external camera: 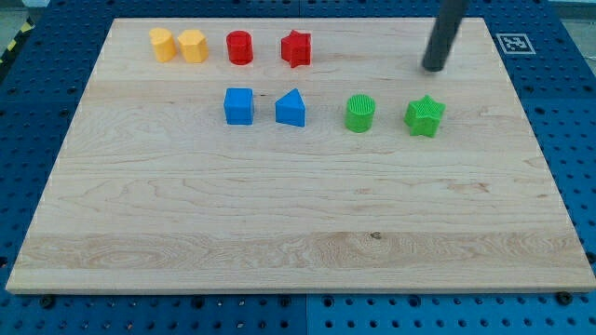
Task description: Slide the red star into the triangle
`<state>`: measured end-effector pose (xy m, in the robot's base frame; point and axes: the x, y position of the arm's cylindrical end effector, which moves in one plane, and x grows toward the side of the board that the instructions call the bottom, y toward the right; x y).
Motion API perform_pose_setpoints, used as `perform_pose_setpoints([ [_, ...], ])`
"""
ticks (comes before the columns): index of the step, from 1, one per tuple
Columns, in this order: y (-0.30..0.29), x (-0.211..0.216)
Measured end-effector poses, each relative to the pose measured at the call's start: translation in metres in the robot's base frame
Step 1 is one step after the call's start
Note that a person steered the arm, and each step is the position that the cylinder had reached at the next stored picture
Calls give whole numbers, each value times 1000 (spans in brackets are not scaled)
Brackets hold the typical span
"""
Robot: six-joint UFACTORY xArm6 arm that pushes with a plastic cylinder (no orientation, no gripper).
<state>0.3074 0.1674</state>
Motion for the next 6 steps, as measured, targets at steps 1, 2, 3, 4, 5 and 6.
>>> perform_pose_setpoints([
  [1,-56,12],
  [2,-85,20],
  [3,-89,28],
  [4,-110,50],
  [5,-111,59],
  [6,-108,59],
])
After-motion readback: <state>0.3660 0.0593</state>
